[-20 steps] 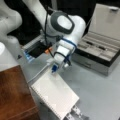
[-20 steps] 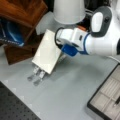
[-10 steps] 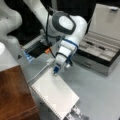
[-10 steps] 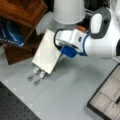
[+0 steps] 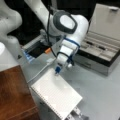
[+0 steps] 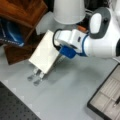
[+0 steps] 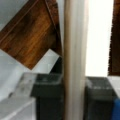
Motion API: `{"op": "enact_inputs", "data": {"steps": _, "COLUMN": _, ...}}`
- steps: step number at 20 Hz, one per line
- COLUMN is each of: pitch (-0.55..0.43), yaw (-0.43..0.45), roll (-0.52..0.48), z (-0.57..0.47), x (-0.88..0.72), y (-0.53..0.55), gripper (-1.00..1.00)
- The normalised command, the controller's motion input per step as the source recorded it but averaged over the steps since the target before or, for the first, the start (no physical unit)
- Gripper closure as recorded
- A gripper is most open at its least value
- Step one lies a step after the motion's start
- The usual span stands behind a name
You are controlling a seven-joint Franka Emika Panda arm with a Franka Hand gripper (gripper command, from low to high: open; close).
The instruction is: Open the box. Pick up the pen. Place the pen in the box. Pick up the book. Place the book on the shelf.
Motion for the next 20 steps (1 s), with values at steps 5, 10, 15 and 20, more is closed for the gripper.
{"op": "enact_inputs", "data": {"steps": 5, "pitch": 0.008, "yaw": -0.018, "roll": -0.23, "z": -0.03, "x": 0.31, "y": 0.13, "gripper": 1.0}}
{"op": "enact_inputs", "data": {"steps": 10, "pitch": 0.111, "yaw": 0.021, "roll": -0.326, "z": 0.18, "x": 0.37, "y": 0.15, "gripper": 1.0}}
{"op": "enact_inputs", "data": {"steps": 15, "pitch": 0.112, "yaw": 0.069, "roll": -0.428, "z": 0.27, "x": 0.44, "y": 0.19, "gripper": 1.0}}
{"op": "enact_inputs", "data": {"steps": 20, "pitch": 0.156, "yaw": -0.021, "roll": -0.3, "z": 0.3, "x": 0.47, "y": 0.24, "gripper": 1.0}}
